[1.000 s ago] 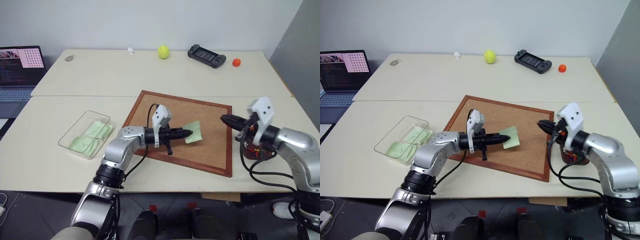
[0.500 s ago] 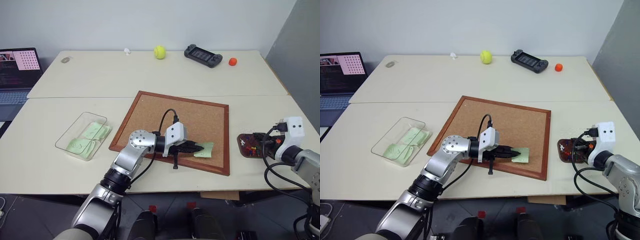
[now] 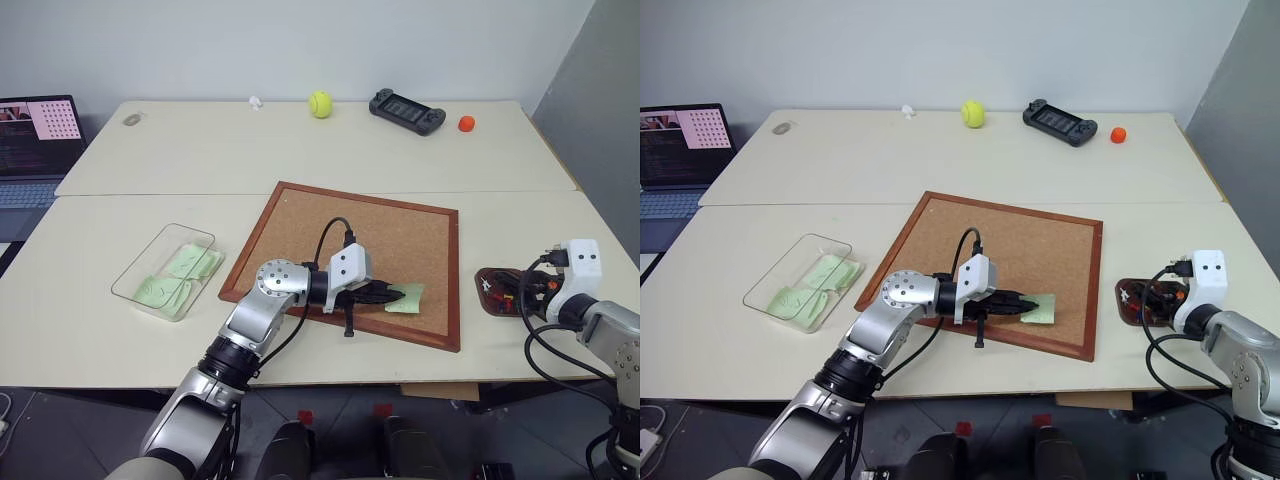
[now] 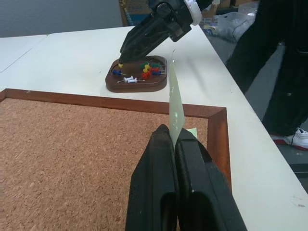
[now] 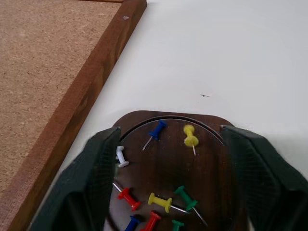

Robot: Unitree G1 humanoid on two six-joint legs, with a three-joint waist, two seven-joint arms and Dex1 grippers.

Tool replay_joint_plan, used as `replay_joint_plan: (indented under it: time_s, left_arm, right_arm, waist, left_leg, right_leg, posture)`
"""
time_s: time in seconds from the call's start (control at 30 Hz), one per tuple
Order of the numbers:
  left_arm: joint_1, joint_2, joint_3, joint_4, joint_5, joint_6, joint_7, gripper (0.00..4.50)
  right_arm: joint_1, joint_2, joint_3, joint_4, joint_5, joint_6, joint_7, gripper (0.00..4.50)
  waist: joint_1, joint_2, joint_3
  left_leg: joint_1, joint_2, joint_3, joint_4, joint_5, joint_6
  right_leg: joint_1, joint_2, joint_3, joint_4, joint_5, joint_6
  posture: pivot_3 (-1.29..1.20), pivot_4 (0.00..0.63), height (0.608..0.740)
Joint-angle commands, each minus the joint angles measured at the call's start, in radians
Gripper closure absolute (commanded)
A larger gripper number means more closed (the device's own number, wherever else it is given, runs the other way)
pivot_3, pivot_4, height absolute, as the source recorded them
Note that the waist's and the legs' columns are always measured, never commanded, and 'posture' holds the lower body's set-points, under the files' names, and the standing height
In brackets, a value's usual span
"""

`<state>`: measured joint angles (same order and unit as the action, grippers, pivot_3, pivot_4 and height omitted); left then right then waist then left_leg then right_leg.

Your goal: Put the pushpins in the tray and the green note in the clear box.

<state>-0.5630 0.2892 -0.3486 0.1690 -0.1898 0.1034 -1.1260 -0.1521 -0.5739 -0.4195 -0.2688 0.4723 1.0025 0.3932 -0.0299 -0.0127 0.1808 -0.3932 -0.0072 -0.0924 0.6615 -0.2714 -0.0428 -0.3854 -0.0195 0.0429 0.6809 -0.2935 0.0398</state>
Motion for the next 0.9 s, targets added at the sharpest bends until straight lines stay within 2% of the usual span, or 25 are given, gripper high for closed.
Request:
replay_joint_plan:
  time_s: [0.03,0.27,0.33,0.43,0.53,0.7,0.9]
  left_arm:
    - [-0.011,-0.001,0.007,-0.011,0.005,-0.012,0.005,4.50]
    - [-0.007,0.003,0.013,-0.010,0.008,-0.014,0.009,4.50]
    - [-0.006,0.004,0.045,-0.025,-0.018,0.031,0.030,4.50]
    - [-0.011,0.017,0.112,-0.053,-0.063,0.117,0.075,4.50]
    - [-0.005,0.058,0.205,-0.100,-0.080,0.191,0.160,4.50]
    - [0.061,0.138,0.427,-0.309,-0.138,0.411,0.376,4.50]
    - [0.200,0.138,0.700,-0.567,-0.085,0.635,0.737,4.50]
  right_arm:
    - [-0.020,-0.011,-0.022,-0.011,0.016,-0.011,0.000,0.01]
    - [-0.037,-0.011,-0.072,-0.028,0.096,0.023,0.020,0.01]
    - [-0.057,-0.039,-0.092,-0.045,0.148,0.018,0.072,0.01]
    - [-0.065,-0.111,-0.051,-0.077,0.179,-0.029,0.187,0.01]
    - [-0.121,-0.137,-0.011,-0.100,0.258,-0.026,0.279,0.01]
    - [-0.224,-0.140,0.154,-0.188,0.296,-0.071,0.379,0.01]
    - [-0.331,-0.047,0.395,-0.203,0.233,-0.203,0.452,0.01]
  waist:
    - [0.000,0.000,0.000]
    - [0.001,0.000,0.000]
    - [0.000,0.000,0.000]
    - [-0.002,0.000,0.000]
    - [-0.006,0.000,0.000]
    - [-0.010,0.000,0.000]
    - [-0.008,-0.002,0.002]
  left_leg:
    - [0.000,0.000,0.000,0.000,0.000,0.000]
    - [0.000,0.000,0.000,0.000,0.000,0.000]
    - [0.000,0.000,0.000,0.000,0.000,0.000]
    - [0.000,0.000,0.001,0.000,0.000,0.000]
    - [0.000,0.000,0.000,0.000,0.000,0.000]
    - [0.001,0.002,-0.004,0.000,0.000,0.000]
    - [-0.001,0.002,-0.008,0.001,0.000,0.000]
  right_leg:
    - [0.000,0.000,0.000,0.000,0.000,0.000]
    - [0.000,0.000,0.000,0.000,0.000,0.000]
    - [0.000,0.000,0.000,0.000,0.000,0.000]
    - [0.000,0.000,0.001,0.000,0.000,0.000]
    - [0.000,0.001,0.000,0.000,0.000,0.000]
    - [0.000,0.003,-0.002,0.001,0.000,0.000]
    - [-0.002,0.000,-0.002,0.000,0.000,0.000]
  posture:
    - [0.00,0.150,0.740]
    - [0.00,0.150,0.740]
    - [0.00,0.150,0.740]
    - [0.00,0.150,0.740]
    - [0.00,0.150,0.740]
    - [0.00,0.150,0.740]
    - [0.00,0.150,0.740]
